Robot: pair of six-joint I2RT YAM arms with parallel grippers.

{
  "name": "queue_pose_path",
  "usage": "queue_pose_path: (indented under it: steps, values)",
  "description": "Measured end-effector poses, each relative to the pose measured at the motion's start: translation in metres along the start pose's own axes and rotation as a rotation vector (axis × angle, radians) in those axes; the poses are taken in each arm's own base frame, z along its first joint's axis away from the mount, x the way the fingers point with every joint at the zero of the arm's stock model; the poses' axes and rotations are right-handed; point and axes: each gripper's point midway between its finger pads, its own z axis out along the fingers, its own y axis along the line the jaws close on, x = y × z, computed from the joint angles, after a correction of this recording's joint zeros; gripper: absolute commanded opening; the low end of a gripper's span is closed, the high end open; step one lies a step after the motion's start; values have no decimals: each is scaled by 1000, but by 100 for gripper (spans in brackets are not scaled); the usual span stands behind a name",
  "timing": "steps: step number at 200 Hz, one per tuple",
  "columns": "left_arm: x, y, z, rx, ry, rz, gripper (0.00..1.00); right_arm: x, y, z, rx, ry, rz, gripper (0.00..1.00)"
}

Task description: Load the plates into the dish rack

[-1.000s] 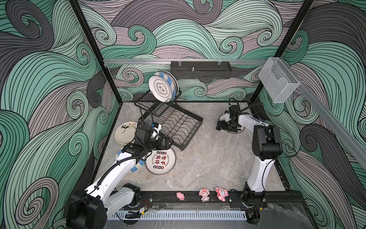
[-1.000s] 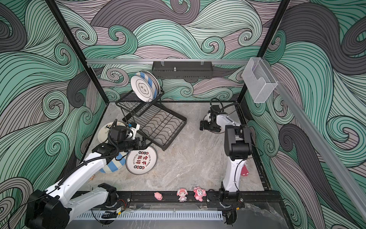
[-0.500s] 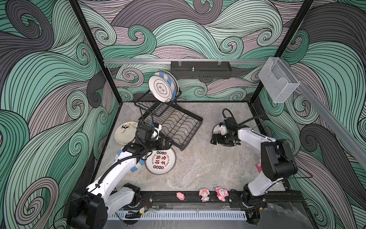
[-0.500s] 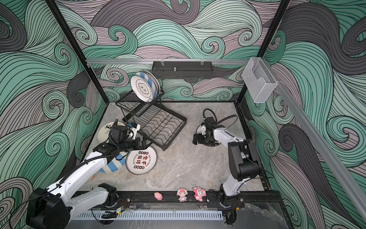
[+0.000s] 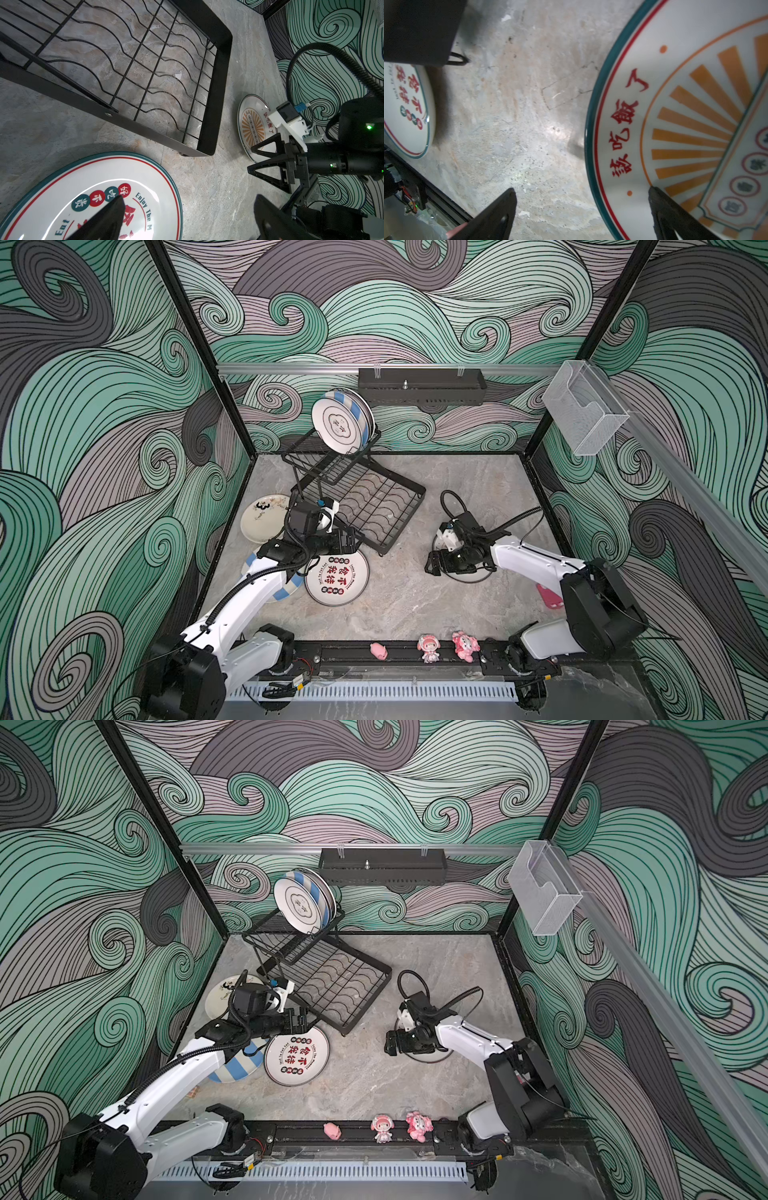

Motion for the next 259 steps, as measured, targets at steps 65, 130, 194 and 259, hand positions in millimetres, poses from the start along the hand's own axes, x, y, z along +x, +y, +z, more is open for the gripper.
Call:
queue_pose_path:
  steps: [65, 130, 194, 259]
  values:
    - [4, -7, 2, 14, 14, 8, 99, 4, 70, 16, -148, 1, -96, 95]
    - [36, -20, 11, 41, 87, 45, 99, -36, -25, -74, 81, -278, 153, 86]
    - [61, -49, 25, 101, 179, 154, 99, 24, -80, -69, 207, -196, 314, 77]
    - [69, -88, 58, 119, 273, 306, 99, 38, -95, -57, 205, -184, 375, 78]
